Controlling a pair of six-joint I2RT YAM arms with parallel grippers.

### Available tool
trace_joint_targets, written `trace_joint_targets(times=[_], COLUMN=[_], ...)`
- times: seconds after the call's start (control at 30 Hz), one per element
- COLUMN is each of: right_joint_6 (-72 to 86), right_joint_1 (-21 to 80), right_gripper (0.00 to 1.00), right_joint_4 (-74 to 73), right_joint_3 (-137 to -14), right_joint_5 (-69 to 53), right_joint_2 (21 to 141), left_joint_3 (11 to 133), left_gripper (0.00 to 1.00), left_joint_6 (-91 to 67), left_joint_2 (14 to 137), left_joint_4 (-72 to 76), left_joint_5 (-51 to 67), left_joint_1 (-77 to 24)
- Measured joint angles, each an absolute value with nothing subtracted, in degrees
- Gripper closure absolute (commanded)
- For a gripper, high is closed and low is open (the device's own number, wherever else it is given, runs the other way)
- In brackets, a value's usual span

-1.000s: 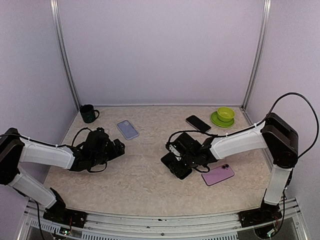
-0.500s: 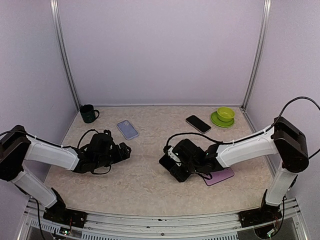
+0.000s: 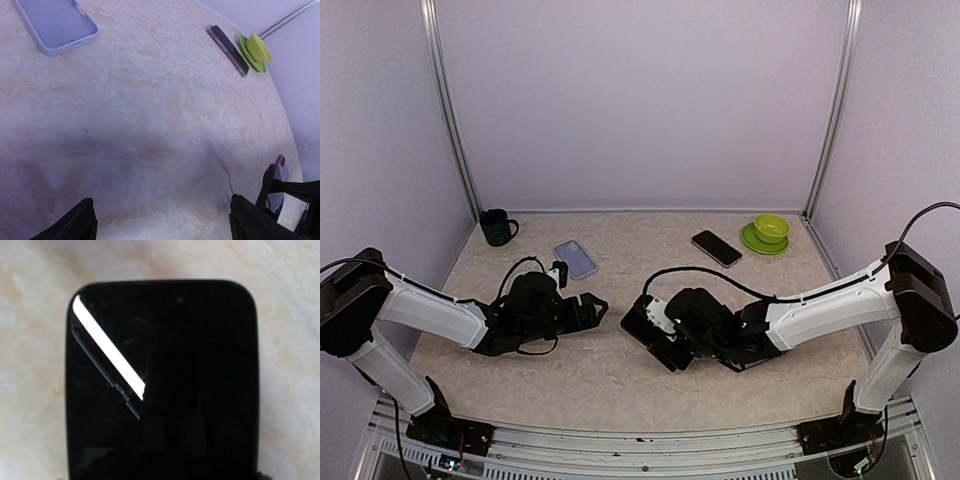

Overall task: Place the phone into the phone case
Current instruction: Pass from the right arm to the left

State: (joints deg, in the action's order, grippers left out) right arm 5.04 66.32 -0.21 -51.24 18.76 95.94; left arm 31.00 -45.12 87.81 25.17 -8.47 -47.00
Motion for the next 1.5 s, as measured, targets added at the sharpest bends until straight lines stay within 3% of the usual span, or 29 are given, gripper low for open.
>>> trace_joint_targets(times=[0.73,0.9,1.23,1.5], right_joint_6=[0.97,0.89,-0.8,-1.54], right_joint_1=[69.82,70.13,70.48,70.98], right_gripper=[0.4,0.4,0.4,0.39], right_joint_4=[5.98,7.2,8.93,9.5], right_joint_3=[-47.7,-46.78,-45.76,-45.34], right_joint_5=[19.73,19.97,20.25,21.3], right_joint_2=[91.59,90.26,89.12,89.12], left_joint_3=[29.91,29.87,29.52,29.47], left_gripper=[0.21,0.28,0.56,0.66], left_joint_6=[-41.41,-41.25,-41.87,-42.19], left_joint_2=[88.33,89.65,91.15,91.96], left_joint_4=[43.16,45.28,49.54,51.94], left_joint_5=[5.98,9.45,13.96,16.36], left_joint_1=[-51.31,-51.57,-51.96,-51.96])
